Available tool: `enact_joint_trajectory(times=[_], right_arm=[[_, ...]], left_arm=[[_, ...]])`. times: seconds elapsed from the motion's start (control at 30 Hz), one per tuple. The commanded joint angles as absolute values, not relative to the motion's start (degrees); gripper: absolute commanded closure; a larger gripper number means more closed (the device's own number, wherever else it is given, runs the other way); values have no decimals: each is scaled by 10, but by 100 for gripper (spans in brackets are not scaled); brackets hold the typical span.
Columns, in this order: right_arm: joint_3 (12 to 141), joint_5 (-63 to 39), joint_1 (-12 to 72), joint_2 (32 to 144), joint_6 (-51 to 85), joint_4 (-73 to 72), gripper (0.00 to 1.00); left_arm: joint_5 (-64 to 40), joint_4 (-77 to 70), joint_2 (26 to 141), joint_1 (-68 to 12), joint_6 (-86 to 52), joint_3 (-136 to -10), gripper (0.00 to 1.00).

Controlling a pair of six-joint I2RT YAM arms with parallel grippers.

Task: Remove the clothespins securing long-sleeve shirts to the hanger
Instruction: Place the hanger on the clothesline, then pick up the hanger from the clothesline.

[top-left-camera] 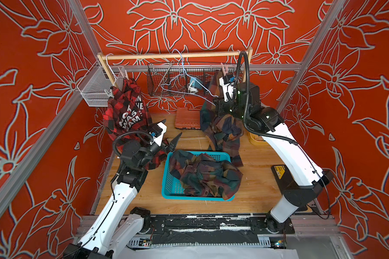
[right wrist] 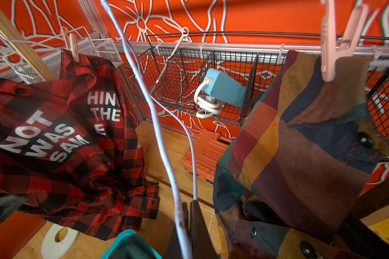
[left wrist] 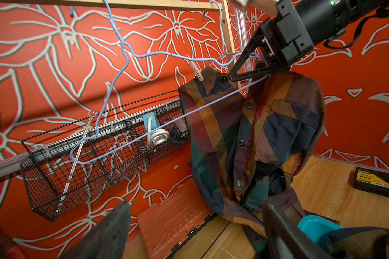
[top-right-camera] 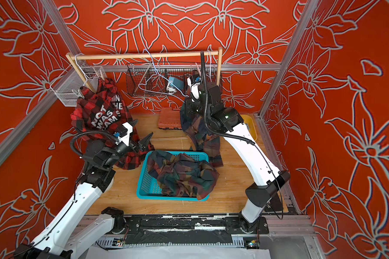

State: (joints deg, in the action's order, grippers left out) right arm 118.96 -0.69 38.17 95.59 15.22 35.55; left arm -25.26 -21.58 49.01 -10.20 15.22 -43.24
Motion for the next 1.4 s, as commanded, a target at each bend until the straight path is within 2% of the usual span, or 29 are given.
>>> enact_joint_trajectory(times=[0.0, 0.1, 0.3, 0.5, 0.67, 0.8, 0.9, 1.0, 1.37], right_arm=[[1170, 11, 390, 933, 166, 346, 100], [1158, 11, 397, 924, 166, 338, 97], [1125, 8, 406, 893, 163, 317, 67], [1086, 7, 410, 842, 156, 299, 56], [1053, 36, 411, 776, 132, 302, 52], [1064, 63, 387, 740, 109, 368, 47], [1050, -4, 301, 719, 136, 403, 46], [1010, -16, 252, 692, 135, 408, 45], [900, -115, 225, 676, 157, 340, 45]], left_arm=[[-251, -236, 483, -105, 158, -426, 12], [-251, -237, 483, -105, 158, -425, 12], [-249, -236, 482, -106, 160, -423, 11], [-251, -233, 484, -106, 161, -422, 11], [-252, -233, 487, -106, 159, -423, 11], [-255, -231, 490, -106, 158, -424, 11], [-258, -232, 491, -106, 157, -424, 11], [-259, -232, 492, -106, 156, -423, 11], [-260, -233, 492, -106, 156, -421, 11]])
